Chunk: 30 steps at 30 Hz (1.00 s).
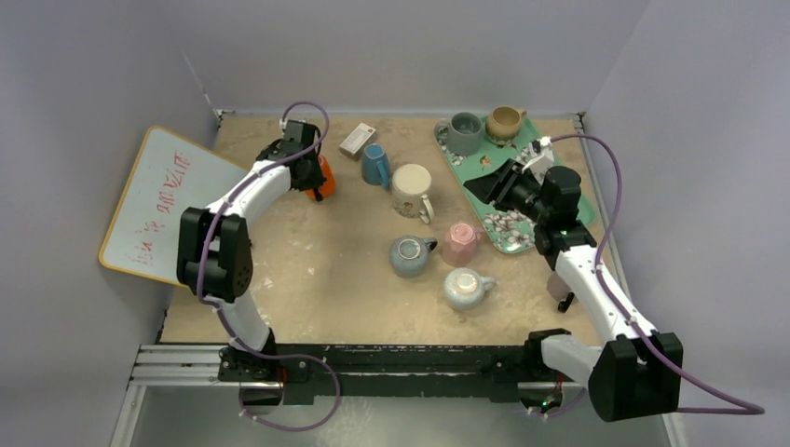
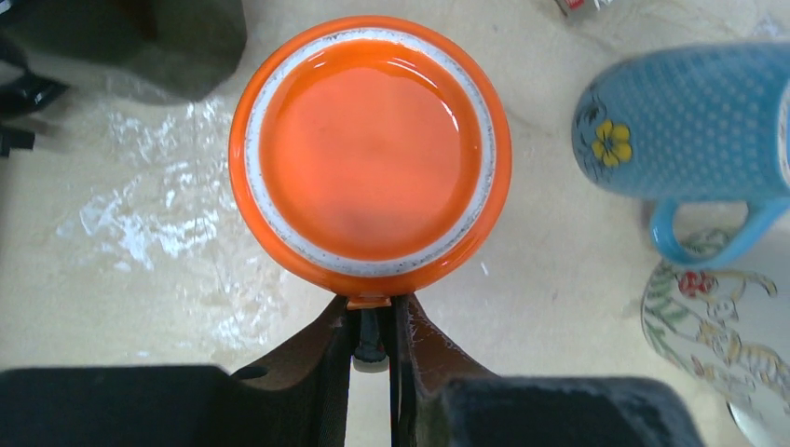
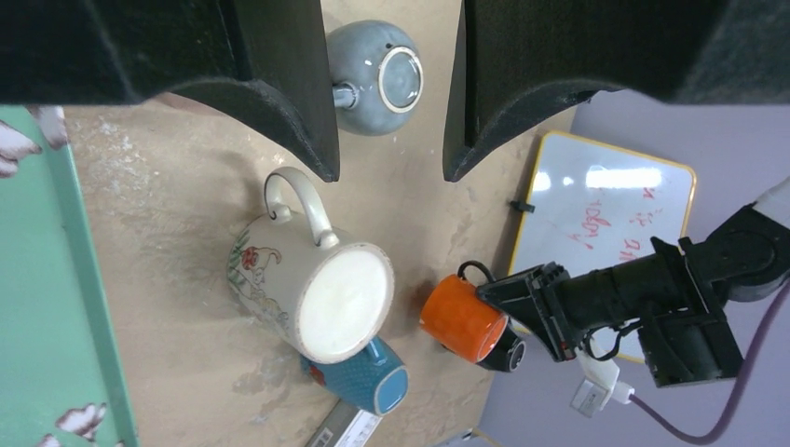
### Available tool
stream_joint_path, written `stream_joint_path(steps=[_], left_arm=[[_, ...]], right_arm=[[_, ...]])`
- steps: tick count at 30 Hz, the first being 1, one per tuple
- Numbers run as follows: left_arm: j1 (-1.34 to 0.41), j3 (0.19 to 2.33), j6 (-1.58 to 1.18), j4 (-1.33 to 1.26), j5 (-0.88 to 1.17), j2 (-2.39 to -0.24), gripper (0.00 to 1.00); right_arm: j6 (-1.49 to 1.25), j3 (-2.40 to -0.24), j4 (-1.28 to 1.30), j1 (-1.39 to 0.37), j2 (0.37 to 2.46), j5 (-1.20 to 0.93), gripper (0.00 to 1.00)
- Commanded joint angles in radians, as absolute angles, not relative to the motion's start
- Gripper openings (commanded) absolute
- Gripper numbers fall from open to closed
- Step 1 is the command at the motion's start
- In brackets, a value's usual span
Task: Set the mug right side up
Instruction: Turn over the cup at the corner of the board.
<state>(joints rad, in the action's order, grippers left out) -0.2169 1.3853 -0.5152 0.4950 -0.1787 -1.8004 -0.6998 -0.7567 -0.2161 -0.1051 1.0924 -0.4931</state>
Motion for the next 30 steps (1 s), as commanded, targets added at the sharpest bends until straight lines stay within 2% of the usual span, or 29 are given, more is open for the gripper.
stream_joint_path(steps=[1,12,19,24,30], left_arm=[[-0.213,1.337,-0.549,0.457,-0.109,-1.657,0.0],[-0.213,1.22,-0.584,0.477,0.156,-1.44,0.0],[-0.21,1.101,-0.701,0.397,0.315,-1.287,0.0],[-0.209,0.969,-0.825,0.223,0.403,-1.175,0.0],[-0.209,0.872,-0.943,0.078,0.423,-1.072,0.0]], right_arm=[[-0.637,-0.752,-0.288,-0.167,1.045,-0.438,0.47],[-0.459,-0.747,-0.375,-0.398,1.061,-0.272,0.47],[-0.227,-0.701,-0.579,-0.575,1.103,-0.241,0.48],[-0.63,-0.81,-0.479,-0.579,1.191,-0.264,0.46],[-1.094,-0.757,-0.762,-0.584,1.303,-0.339,0.48]])
